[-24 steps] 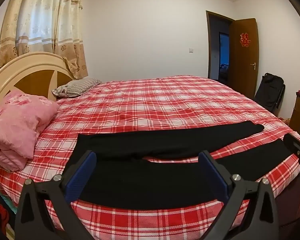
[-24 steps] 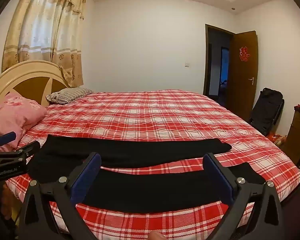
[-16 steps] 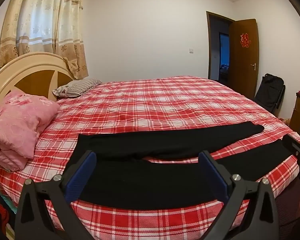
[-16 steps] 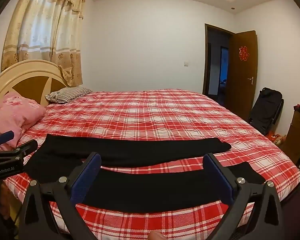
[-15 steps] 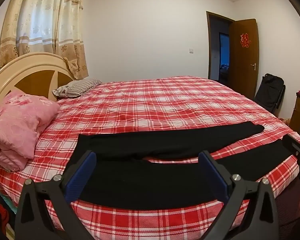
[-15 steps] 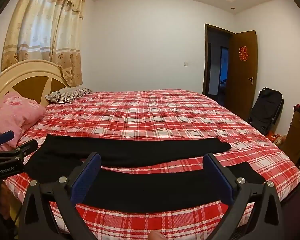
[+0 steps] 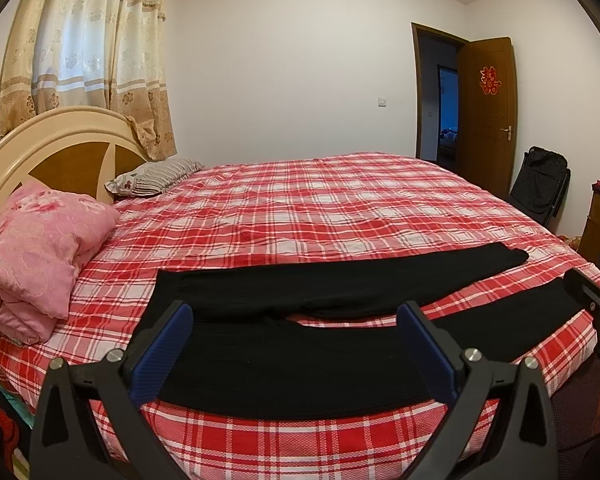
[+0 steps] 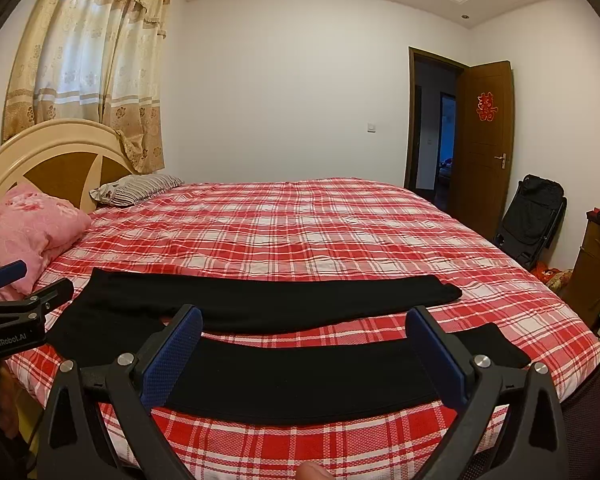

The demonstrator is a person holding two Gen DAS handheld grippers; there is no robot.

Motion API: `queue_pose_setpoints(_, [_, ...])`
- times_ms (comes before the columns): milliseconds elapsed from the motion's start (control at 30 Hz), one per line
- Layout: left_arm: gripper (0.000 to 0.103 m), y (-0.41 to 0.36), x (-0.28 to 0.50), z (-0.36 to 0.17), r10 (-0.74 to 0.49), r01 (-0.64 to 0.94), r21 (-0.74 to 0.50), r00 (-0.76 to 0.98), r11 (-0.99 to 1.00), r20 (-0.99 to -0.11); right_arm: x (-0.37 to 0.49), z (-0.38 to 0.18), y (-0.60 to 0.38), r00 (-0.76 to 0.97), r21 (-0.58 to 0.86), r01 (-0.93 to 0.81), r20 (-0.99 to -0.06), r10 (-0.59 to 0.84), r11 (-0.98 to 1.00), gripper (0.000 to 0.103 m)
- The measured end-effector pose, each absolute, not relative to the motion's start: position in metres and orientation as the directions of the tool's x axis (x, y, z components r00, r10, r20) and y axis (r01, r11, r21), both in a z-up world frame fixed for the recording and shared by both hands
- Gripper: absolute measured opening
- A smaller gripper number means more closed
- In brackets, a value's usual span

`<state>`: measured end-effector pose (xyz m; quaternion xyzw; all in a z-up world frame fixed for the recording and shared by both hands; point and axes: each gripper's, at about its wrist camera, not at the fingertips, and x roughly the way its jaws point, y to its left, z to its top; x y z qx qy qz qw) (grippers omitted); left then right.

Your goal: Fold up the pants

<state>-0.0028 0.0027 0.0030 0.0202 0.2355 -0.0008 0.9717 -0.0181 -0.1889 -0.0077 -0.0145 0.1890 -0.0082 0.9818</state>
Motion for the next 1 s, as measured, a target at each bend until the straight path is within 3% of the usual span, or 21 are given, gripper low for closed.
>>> queue_pose_setpoints(1000, [0.103,0.0086,-0.0014,0.0055,0.010,0.008,0.038,0.890,0.999,-0.456,-0.0162,-0.0096,-0.1868,0.925,-0.037,0.013,-0.379,-0.026,0.999,0.102])
